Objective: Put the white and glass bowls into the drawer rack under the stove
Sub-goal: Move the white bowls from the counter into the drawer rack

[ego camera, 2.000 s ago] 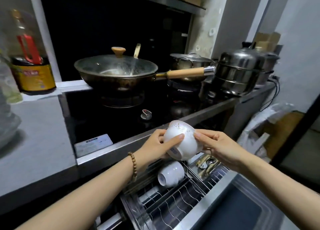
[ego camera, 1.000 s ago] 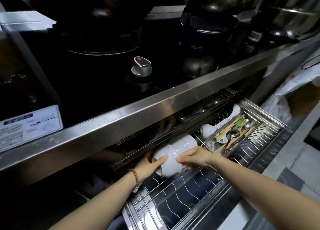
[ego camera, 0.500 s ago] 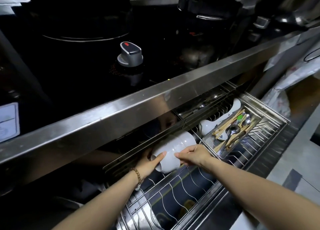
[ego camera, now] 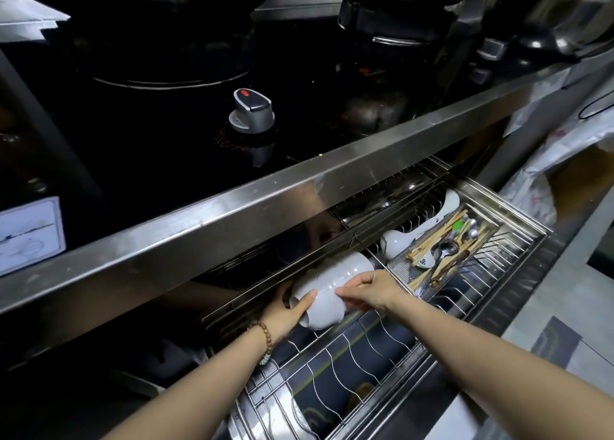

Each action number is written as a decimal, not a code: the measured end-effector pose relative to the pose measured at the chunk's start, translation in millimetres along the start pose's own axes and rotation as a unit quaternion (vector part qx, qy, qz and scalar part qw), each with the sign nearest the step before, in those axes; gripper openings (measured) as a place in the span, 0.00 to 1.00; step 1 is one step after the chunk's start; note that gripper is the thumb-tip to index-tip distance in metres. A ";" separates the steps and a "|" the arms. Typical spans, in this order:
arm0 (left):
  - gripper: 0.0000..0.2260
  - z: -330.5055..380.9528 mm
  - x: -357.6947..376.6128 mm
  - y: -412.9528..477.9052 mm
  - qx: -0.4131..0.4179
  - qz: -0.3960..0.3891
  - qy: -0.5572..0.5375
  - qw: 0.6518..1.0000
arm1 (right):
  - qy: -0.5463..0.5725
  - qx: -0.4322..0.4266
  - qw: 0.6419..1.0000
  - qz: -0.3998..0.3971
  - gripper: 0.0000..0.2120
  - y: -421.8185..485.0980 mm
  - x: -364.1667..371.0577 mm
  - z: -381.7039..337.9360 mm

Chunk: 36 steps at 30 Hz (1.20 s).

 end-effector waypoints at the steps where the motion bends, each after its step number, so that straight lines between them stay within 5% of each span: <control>1: 0.30 3.6 -2.2 -3.1 0.003 0.000 0.007 1.000 | 0.008 -0.003 1.000 0.000 0.07 -4.3 -2.6 -3.8; 6: 0.31 28.7 -13.9 -24.7 0.018 -0.012 0.047 0.999 | -0.005 -0.038 0.999 -0.017 0.02 -41.3 -22.3 -25.5; 14: 0.23 129.3 -24.0 -88.7 0.179 -0.017 0.081 0.980 | 0.008 -0.177 0.981 0.081 0.14 -165.2 -71.9 -62.4; 21: 0.21 272.5 -48.8 -179.8 0.410 -0.001 0.157 0.898 | -0.111 -0.358 0.907 0.192 0.20 -292.5 -82.7 -122.2; 26: 0.23 352.6 -115.7 -256.2 0.532 0.099 0.218 0.812 | -0.176 -0.460 0.842 0.220 0.28 -373.8 -58.3 -173.9; 30: 0.26 379.4 -195.0 -303.9 0.554 0.198 0.289 0.755 | -0.190 -0.518 0.814 0.184 0.34 -416.6 -10.0 -215.7; 36: 0.27 373.7 -303.8 -352.6 0.500 0.279 0.360 0.736 | -0.212 -0.564 0.791 0.102 0.37 -454.3 85.8 -268.0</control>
Point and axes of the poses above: each hand's wrist, its own y-axis towards the middle knuckle, its own x-axis out of the palm, z = x × y, the point moved 6 cm from there along y, towards the middle knuckle, and after that the axes turned 11 degrees about x, right-handed, at the moved point
